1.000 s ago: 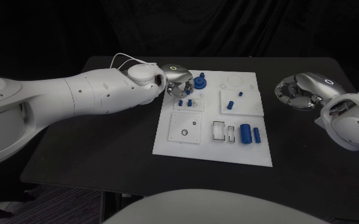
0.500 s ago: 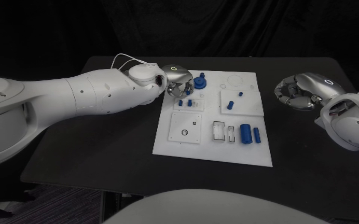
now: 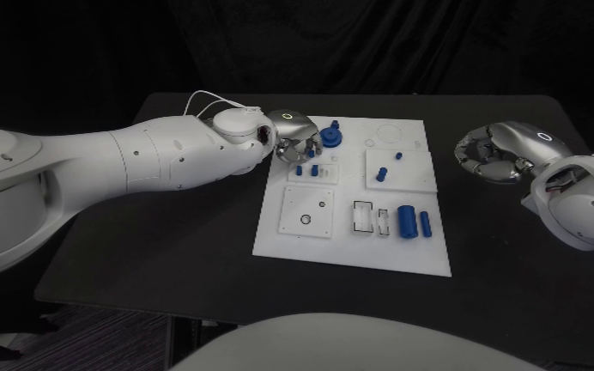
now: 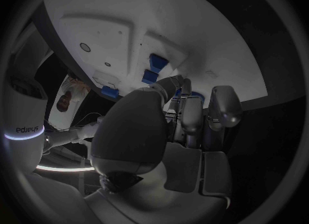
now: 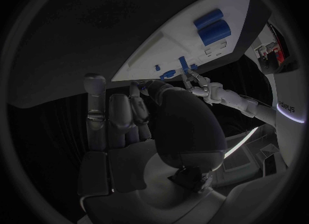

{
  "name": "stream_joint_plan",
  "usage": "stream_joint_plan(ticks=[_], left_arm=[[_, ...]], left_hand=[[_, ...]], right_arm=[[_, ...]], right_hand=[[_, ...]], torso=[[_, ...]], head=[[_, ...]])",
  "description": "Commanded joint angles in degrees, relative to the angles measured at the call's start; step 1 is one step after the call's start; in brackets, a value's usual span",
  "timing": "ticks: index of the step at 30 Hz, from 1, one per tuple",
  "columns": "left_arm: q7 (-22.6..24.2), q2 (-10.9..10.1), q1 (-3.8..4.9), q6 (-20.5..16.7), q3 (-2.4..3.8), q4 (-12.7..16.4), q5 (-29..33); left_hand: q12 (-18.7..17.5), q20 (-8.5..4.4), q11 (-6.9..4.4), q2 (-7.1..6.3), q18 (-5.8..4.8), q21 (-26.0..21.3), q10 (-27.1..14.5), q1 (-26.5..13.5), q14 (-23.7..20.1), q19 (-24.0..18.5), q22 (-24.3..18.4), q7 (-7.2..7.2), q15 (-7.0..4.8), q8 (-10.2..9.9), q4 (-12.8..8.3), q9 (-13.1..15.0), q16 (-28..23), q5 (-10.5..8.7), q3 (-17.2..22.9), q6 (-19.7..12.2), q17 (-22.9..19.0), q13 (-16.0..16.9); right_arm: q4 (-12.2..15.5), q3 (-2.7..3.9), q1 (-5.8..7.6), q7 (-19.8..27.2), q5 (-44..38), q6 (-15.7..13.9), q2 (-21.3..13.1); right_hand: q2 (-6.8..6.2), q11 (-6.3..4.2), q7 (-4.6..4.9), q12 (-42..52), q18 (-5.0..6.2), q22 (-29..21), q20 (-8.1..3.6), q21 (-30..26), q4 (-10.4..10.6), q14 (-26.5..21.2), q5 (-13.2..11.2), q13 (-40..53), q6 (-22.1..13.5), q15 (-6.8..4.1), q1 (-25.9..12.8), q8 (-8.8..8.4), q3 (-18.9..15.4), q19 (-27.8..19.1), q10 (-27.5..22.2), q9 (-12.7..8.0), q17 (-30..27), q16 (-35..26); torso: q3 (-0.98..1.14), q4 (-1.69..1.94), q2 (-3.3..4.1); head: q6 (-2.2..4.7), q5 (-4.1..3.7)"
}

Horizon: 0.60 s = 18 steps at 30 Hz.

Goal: Assemble the parts on the task board

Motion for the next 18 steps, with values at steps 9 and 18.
stream_joint_plan(ticks=[9,18], left_arm=[[0.56,-0.9,-0.2,-2.76,0.02,0.19,-0.27],[0.66,-4.06,-0.21,-14.37,0.02,1.83,-0.27]], left_hand=[[-2.19,0.25,0.81,-1.49,0.44,-1.39,-3.22,0.52,-1.48,-1.19,7.54,-2.4,0.54,-0.45,-1.4,-1.86,-0.76,-0.83,0.76,-5.86,-1.41,-0.98],[-2.39,0.36,1.06,-2.11,0.3,-0.66,-4.05,0.49,-1.05,-0.81,7.71,-2.61,0.68,-0.25,-1.5,-2.09,-0.26,-1.65,0.58,-6.44,-0.88,-1.05]], right_arm=[[0.11,0.05,-0.15,-0.92,-0.14,-0.03,-0.37],[0.81,0.06,-0.11,-0.44,-0.14,-1.15,-1.5]], right_hand=[[0.14,0.05,0.1,-0.5,0.24,4.15,-0.17,-0.65,-0.33,-0.45,0.16,-0.21,-0.53,-0.15,0.59,0.09,0.18,-0.48,-0.56,0.05,-0.29,-0.52],[-0.11,0.59,0.49,-13.44,0.32,3.95,0.17,-1.88,1.72,-0.7,0.17,-11.41,-2.2,0.28,-0.69,-1.45,0.59,-0.89,-10.92,-0.89,-0.61,-1.02]], torso=[[-0.02,0.01,0.0],[0.0,0.03,0.0]], head=[[-0.01,-0.01],[-0.01,-0.28]])
